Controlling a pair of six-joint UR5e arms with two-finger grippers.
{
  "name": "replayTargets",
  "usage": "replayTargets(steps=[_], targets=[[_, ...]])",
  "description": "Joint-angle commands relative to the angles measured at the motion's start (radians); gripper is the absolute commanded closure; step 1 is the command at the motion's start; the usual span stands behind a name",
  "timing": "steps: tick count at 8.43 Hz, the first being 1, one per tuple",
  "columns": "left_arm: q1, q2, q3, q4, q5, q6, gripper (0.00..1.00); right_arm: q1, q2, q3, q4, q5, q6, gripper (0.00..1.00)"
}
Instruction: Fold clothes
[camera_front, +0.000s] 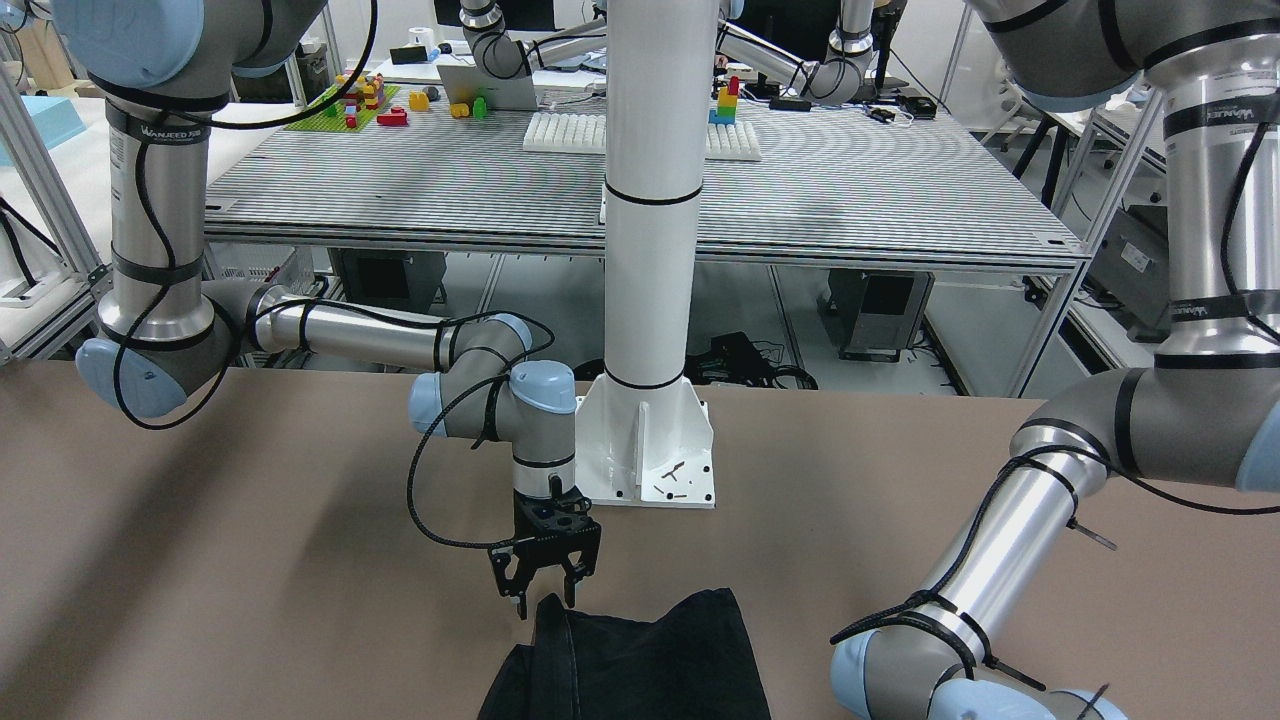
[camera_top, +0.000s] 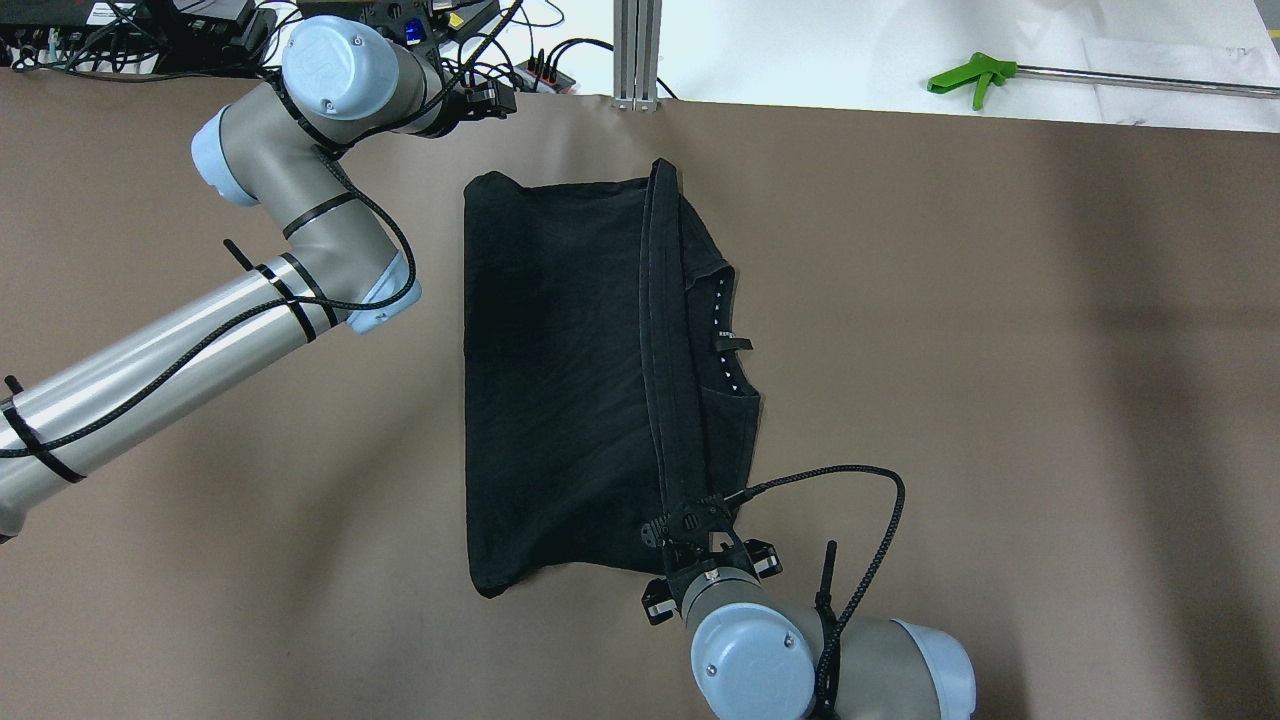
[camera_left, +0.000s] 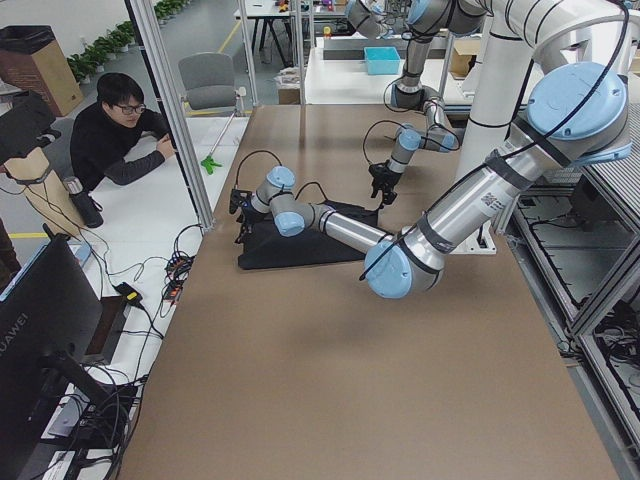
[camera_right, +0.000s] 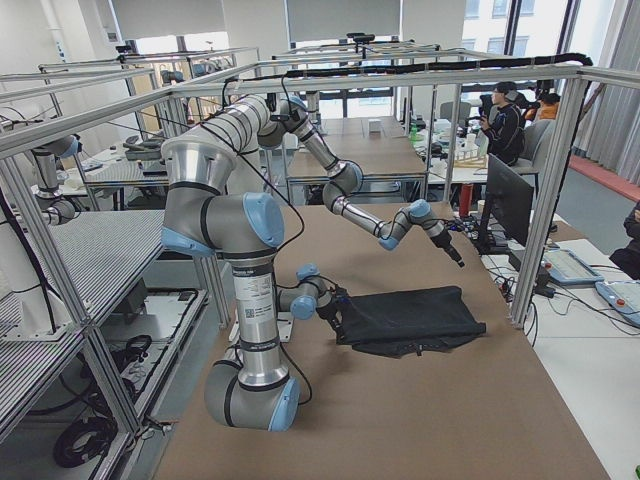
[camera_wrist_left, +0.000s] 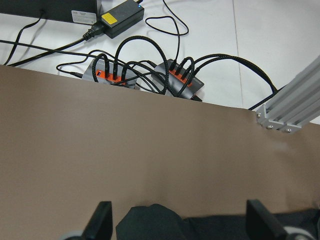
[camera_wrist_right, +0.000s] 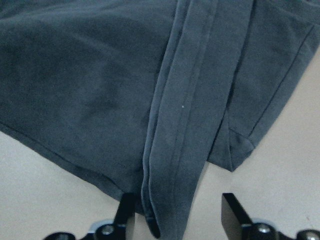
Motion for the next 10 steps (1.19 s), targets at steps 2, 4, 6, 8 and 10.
replayTargets(steps=[2, 4, 6, 8, 10], targets=[[-0.001, 0.0, 0.001, 0.001, -0.003, 0.009, 0.06, -0.001, 0.014, -0.022, 0.027, -0.021, 0.0, 0.64], [-0.012, 0.0, 0.001, 0.003, -0.006, 0.019, 0.06, -0.001, 0.013, -0.016, 0.042, -0.022, -0.001, 0.66], [-0.012, 0.0, 0.001, 0.003, -0.006, 0.023, 0.06, -0.001, 0.011, -0.016, 0.042, -0.022, 0.002, 0.71], [-0.012, 0.002, 0.001, 0.003, -0.006, 0.023, 0.06, -0.001, 0.01, -0.016, 0.042, -0.022, 0.002, 0.79], [-0.012, 0.0, 0.001, 0.003, -0.006, 0.023, 0.06, -0.002, 0.008, -0.016, 0.044, -0.026, 0.003, 1.0]])
